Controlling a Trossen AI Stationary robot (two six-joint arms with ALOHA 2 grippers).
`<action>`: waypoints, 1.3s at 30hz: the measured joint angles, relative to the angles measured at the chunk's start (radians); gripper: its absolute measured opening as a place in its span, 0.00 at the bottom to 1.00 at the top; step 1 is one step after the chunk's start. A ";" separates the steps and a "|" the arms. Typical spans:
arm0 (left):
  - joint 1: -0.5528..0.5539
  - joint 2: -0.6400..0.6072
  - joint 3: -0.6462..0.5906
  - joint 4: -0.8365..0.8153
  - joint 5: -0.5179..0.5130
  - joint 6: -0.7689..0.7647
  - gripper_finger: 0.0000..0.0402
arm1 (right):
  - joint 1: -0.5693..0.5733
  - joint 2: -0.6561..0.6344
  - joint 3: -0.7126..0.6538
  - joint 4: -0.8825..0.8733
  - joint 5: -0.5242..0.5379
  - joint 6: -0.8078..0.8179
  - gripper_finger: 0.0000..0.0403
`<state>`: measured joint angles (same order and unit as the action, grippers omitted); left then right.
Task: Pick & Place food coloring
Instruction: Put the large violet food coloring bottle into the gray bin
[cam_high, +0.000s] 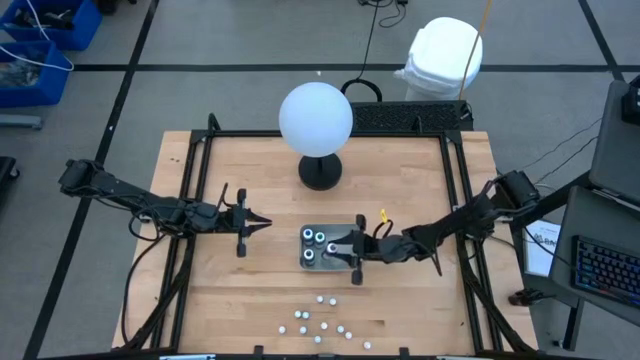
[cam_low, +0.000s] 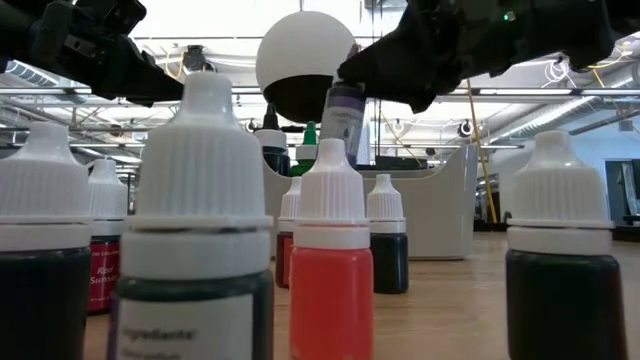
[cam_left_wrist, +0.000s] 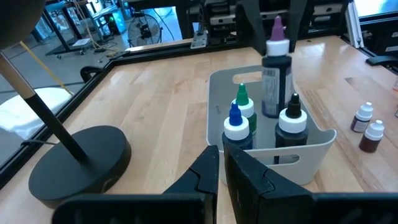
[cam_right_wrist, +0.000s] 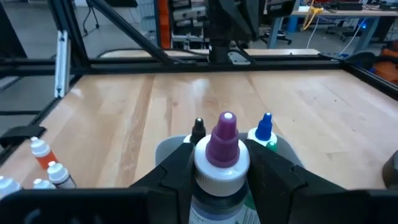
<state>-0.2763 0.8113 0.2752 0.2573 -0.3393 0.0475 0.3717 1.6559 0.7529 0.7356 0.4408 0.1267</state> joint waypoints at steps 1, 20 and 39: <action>0.000 0.000 0.000 0.000 0.000 0.000 0.09 | -0.001 0.010 0.008 -0.007 0.000 0.000 0.28; 0.000 0.000 0.000 -0.001 0.000 0.000 0.09 | -0.024 0.144 0.075 -0.017 0.000 0.030 0.29; 0.000 0.000 0.000 -0.001 -0.002 0.010 0.09 | -0.030 0.144 0.075 -0.072 0.000 0.071 0.29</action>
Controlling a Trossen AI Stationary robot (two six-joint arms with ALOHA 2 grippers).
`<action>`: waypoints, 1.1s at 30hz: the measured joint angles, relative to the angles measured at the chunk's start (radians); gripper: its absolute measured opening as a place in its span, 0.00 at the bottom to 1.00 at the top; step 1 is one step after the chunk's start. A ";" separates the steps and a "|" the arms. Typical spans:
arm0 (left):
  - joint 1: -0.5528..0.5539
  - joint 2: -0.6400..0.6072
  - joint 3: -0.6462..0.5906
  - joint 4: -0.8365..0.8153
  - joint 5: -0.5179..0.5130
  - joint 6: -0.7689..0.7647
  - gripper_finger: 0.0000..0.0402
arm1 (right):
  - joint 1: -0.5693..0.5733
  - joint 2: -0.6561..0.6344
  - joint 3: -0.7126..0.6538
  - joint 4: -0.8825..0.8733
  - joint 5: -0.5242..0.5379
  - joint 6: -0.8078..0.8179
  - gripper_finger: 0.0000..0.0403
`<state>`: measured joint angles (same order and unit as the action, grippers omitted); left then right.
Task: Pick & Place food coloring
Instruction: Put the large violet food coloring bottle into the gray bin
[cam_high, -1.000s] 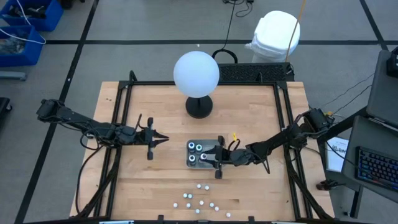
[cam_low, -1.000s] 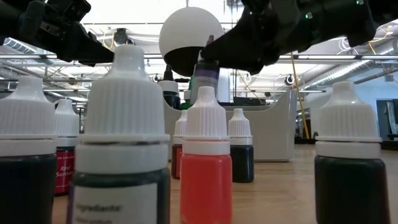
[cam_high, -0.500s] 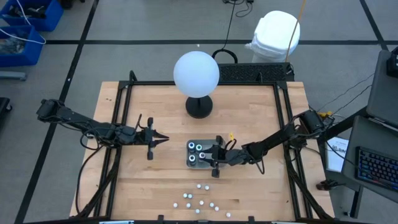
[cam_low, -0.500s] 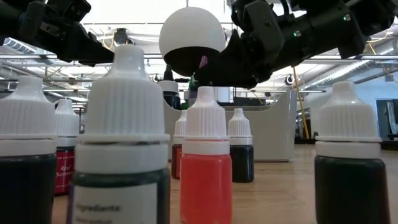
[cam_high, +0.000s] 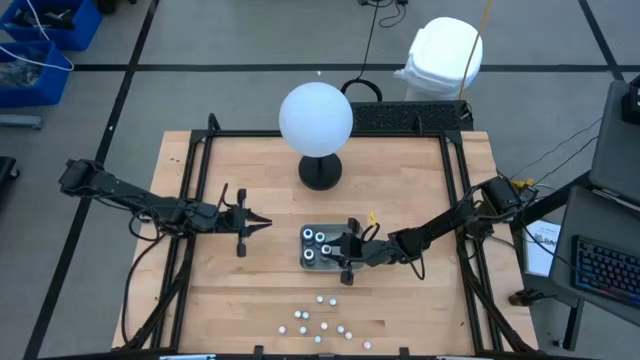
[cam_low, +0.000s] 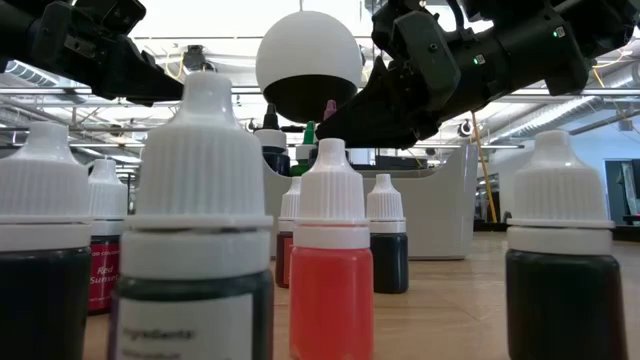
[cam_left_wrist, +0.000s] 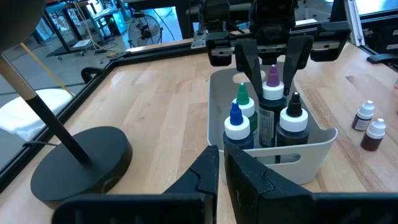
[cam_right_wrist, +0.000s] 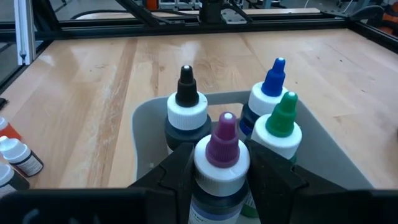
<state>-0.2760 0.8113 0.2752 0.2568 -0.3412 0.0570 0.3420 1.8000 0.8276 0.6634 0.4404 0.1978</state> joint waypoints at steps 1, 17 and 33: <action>0.000 0.000 0.000 0.000 0.000 0.000 0.09 | -0.001 0.000 0.000 -0.003 0.000 0.000 0.29; 0.000 0.000 0.000 0.000 0.000 0.012 0.09 | -0.009 0.009 0.000 0.004 0.000 -0.005 0.30; 0.000 0.000 0.000 0.000 -0.001 0.019 0.09 | -0.025 0.107 0.003 0.136 -0.049 -0.016 0.30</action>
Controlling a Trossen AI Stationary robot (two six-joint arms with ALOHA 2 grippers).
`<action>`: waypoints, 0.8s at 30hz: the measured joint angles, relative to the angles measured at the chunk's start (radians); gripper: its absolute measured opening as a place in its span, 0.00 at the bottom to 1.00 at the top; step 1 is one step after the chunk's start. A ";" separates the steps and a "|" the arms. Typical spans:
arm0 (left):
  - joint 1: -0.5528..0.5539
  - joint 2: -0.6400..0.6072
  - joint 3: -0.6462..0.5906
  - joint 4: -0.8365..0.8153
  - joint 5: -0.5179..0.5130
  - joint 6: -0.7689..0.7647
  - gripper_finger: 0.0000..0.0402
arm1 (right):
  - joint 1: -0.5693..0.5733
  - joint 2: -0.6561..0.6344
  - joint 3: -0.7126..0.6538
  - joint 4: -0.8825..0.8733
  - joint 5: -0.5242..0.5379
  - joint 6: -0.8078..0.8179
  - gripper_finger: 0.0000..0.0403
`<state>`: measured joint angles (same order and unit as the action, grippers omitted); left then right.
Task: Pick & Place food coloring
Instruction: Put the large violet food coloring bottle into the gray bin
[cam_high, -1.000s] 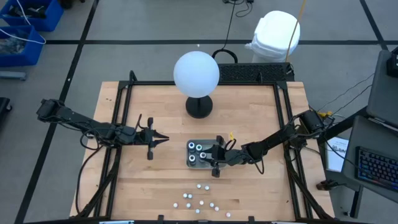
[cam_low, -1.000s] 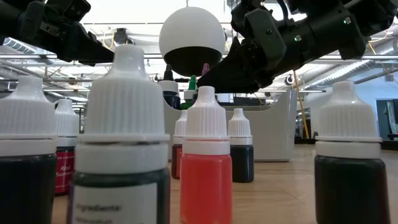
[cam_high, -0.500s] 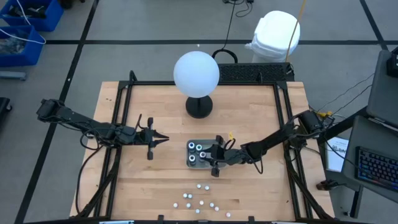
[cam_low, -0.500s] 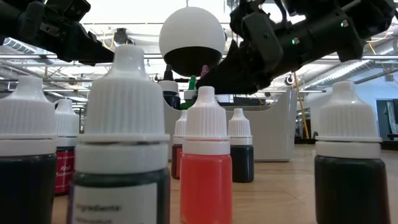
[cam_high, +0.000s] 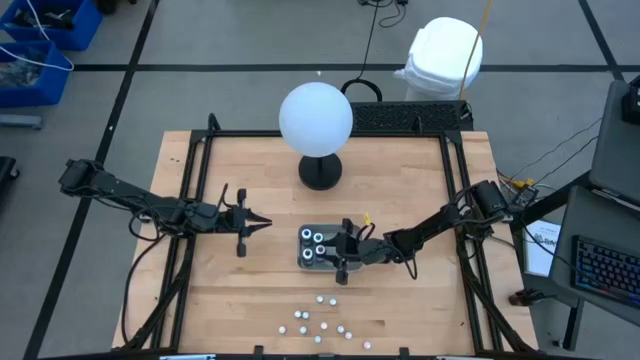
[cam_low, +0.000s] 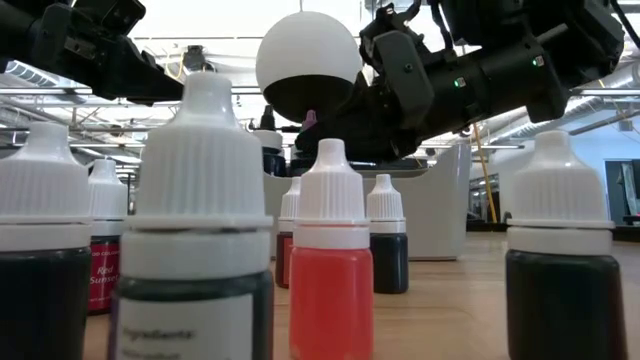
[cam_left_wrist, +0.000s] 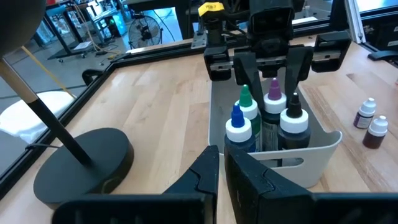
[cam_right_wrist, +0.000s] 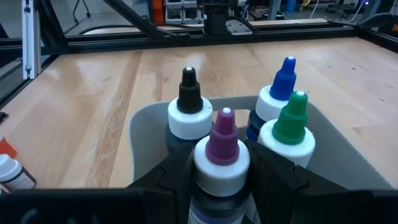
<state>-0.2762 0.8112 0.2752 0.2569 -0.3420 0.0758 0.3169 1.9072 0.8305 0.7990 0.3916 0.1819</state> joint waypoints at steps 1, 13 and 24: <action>0.000 0.000 0.000 0.000 0.000 0.000 0.09 | 0.004 0.000 0.000 0.003 0.001 -0.005 0.30; 0.000 0.000 0.000 -0.002 0.000 -0.001 0.09 | 0.014 0.003 -0.003 0.003 -0.004 -0.013 0.38; 0.000 0.000 0.000 -0.003 0.000 -0.001 0.09 | 0.026 0.005 -0.005 0.053 -0.005 -0.042 0.50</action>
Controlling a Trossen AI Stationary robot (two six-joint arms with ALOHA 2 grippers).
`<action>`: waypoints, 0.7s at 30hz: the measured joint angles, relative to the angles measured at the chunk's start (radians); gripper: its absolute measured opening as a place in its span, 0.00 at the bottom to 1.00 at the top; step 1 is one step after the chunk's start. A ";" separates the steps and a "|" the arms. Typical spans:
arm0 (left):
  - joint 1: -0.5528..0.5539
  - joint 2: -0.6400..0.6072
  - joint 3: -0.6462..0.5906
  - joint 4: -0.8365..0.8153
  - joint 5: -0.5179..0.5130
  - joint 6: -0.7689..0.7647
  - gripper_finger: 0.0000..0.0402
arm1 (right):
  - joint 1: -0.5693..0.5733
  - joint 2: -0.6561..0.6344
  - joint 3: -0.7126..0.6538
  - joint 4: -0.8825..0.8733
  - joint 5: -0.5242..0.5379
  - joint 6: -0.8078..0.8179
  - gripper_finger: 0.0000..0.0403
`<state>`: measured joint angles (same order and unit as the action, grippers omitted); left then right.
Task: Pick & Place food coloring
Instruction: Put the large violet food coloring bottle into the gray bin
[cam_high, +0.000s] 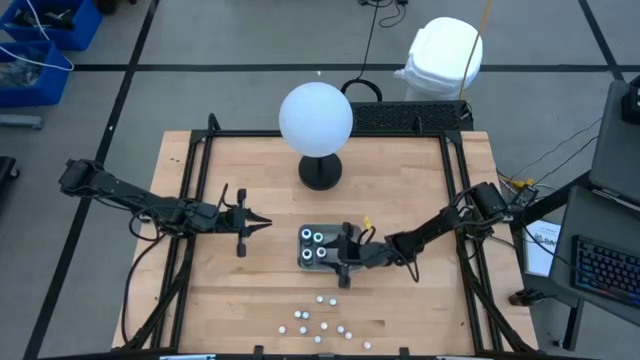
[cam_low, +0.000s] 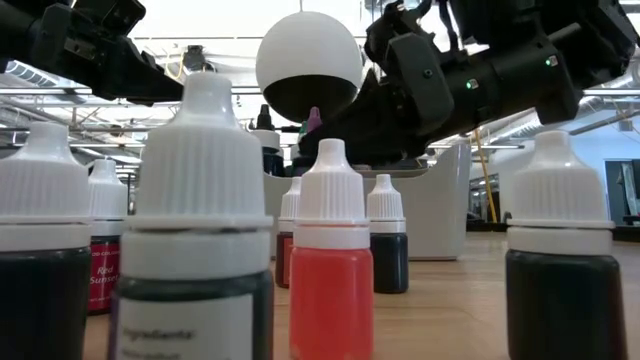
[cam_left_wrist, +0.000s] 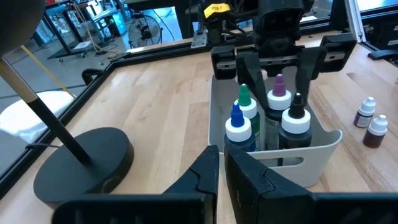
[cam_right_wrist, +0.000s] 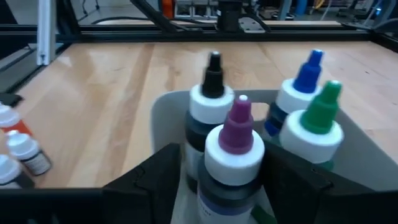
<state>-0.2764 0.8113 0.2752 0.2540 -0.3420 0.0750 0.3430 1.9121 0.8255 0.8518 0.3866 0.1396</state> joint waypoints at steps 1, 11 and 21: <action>0.000 0.000 0.000 0.000 0.000 0.000 0.09 | 0.002 0.000 0.000 0.006 -0.002 -0.002 0.51; 0.000 0.000 0.000 -0.013 0.000 0.000 0.09 | 0.012 -0.002 0.000 0.077 0.003 -0.037 0.58; 0.000 0.000 0.000 -0.021 0.000 0.000 0.09 | 0.013 -0.024 0.000 0.102 0.002 -0.081 0.61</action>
<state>-0.2762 0.8114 0.2752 0.2333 -0.3424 0.0746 0.3561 1.8884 0.8257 0.9538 0.3890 0.0590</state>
